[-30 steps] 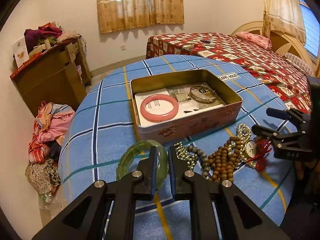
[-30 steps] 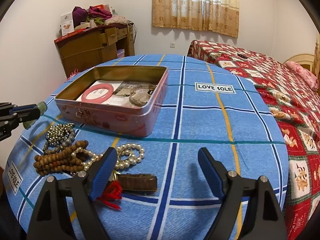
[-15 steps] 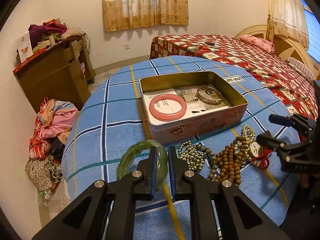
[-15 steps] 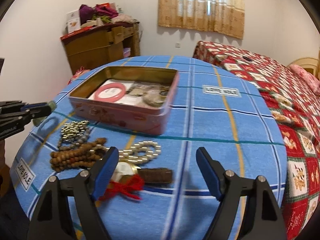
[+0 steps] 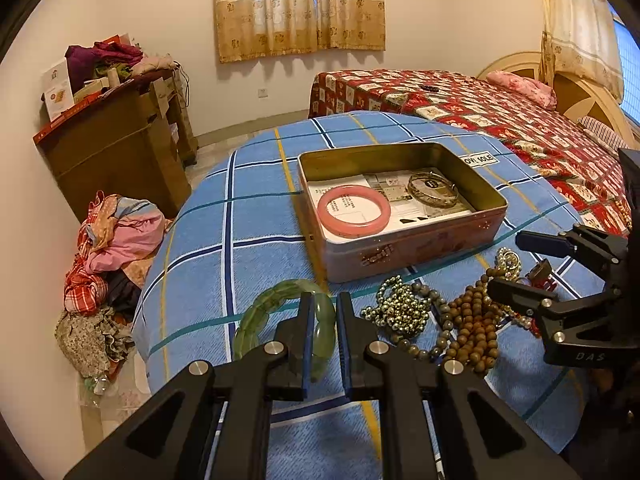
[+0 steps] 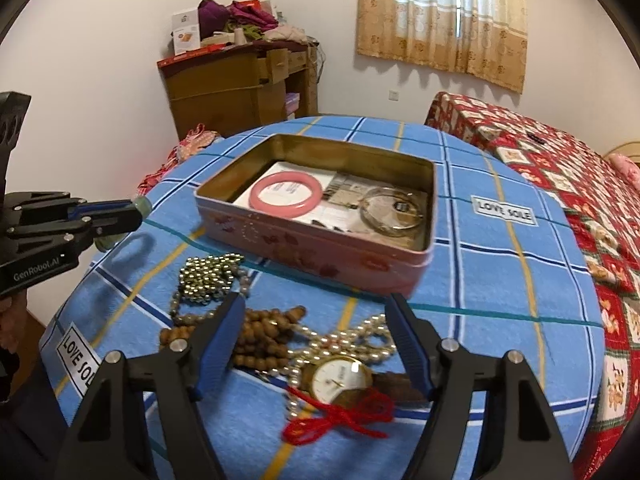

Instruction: Organize jewelry

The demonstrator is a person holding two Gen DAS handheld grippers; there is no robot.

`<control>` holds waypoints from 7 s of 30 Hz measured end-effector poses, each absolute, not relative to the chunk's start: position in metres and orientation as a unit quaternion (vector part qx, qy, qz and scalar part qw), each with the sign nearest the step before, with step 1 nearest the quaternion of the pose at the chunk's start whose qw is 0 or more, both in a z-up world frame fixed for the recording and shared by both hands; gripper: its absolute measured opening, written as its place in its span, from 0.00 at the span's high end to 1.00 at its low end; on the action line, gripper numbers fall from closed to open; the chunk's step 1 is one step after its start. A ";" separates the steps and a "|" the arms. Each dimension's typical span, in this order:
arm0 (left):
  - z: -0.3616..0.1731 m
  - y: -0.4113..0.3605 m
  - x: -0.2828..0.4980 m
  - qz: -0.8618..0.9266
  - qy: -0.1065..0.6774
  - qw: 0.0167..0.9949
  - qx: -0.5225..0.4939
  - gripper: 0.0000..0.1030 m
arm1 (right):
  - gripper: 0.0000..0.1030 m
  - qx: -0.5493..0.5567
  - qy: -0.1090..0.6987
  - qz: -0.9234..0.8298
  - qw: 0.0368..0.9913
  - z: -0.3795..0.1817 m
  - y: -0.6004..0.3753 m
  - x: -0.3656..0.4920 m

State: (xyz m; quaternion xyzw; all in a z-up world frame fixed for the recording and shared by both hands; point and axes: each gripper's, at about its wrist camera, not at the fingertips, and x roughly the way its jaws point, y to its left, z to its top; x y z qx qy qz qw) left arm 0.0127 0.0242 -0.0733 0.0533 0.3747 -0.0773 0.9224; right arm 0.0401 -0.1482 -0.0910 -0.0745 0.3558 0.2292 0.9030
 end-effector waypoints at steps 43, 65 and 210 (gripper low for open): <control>-0.069 0.042 0.006 -0.067 0.374 0.924 0.050 0.90 | 0.54 -0.073 0.351 0.251 0.899 -0.075 -0.140 0.026; -0.092 0.034 -0.011 -0.081 0.393 0.914 0.062 0.90 | 0.61 -0.083 0.416 0.247 0.871 -0.103 -0.123 0.019; -0.104 -0.008 0.033 -0.081 0.398 0.911 0.073 0.38 | 0.23 -0.050 0.351 0.158 0.922 -0.095 -0.201 0.038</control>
